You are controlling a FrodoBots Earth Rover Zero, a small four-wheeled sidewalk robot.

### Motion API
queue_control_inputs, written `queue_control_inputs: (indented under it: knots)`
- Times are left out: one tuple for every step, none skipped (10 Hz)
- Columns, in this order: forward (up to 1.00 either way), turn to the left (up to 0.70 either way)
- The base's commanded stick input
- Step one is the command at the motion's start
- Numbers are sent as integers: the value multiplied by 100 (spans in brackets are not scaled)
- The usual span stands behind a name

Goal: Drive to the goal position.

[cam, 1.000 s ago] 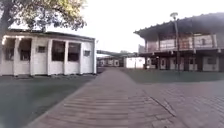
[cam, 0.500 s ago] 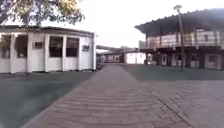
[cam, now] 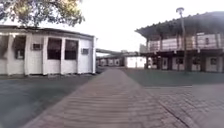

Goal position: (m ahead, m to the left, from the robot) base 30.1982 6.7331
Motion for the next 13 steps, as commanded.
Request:
queue_control_inputs:
  knots:
    - [70, 0]
    - [70, 0]
    - [70, 0]
    - [70, 0]
    - [70, 0]
    - [70, 0]
    - [70, 0]
    - [70, 0]
    - [70, 0]
    - [70, 0]
    - [70, 0]
    - [70, 0]
    - [70, 0]
